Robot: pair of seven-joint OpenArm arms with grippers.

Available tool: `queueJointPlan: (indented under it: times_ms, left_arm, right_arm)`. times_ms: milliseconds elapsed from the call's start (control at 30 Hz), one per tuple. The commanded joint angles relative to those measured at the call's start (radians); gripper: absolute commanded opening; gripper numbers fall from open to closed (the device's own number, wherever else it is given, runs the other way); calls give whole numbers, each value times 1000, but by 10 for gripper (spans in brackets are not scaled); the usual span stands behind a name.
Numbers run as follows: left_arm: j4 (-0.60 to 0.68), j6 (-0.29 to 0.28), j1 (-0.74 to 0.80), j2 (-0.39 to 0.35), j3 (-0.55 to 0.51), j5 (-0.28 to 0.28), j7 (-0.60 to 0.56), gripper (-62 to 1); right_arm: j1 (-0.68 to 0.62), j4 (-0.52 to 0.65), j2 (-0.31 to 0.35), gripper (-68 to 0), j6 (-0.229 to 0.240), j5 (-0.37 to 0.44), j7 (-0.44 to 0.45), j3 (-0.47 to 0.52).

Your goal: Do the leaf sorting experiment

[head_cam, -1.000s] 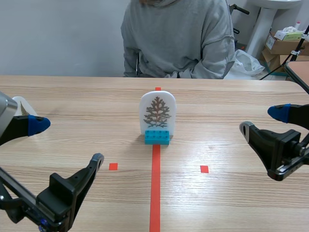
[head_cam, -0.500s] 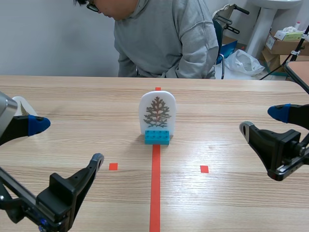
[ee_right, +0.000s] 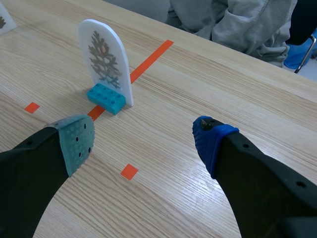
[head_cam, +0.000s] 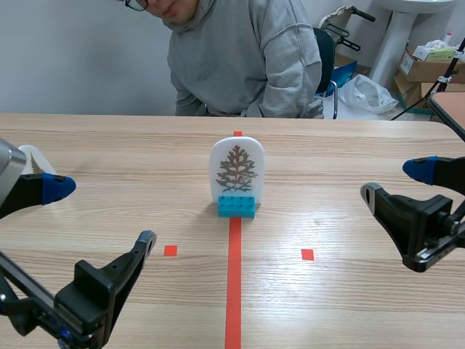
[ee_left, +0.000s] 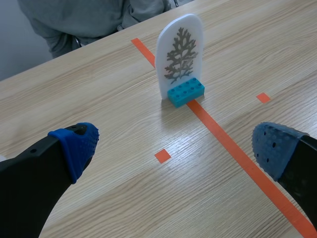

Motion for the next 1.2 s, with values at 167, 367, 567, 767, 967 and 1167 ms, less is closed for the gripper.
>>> queueJointPlan:
  times_ms: [167, 367, 567, 767, 967, 1167]
  left_arm:
    - [-63, -99, -85, -15, -3, -7, -13, 14]
    - [-200, -236, -247, -77, 13, -61, -19, 14]
    - [-344, -372, -446, -120, 71, -78, -47, 14]
    - [-496, -437, -660, -120, 190, -78, -66, 14]
    - [-657, -448, -861, -99, 343, -77, -73, 14]
    - [-829, -459, -1038, -32, 495, -77, -100, 14]
  right_arm:
    - [14, 8, 0, -264, -3, 12, 15, 4]
    - [14, 8, 0, -264, -3, 12, 15, 4]
    - [14, 8, 0, -264, -3, 12, 14, 4]
    - [14, 8, 0, -264, -2, 12, 7, 4]
    - [14, 8, 0, -264, -3, 11, 7, 4]
    - [15, 8, 0, -264, -3, 11, 7, 4]
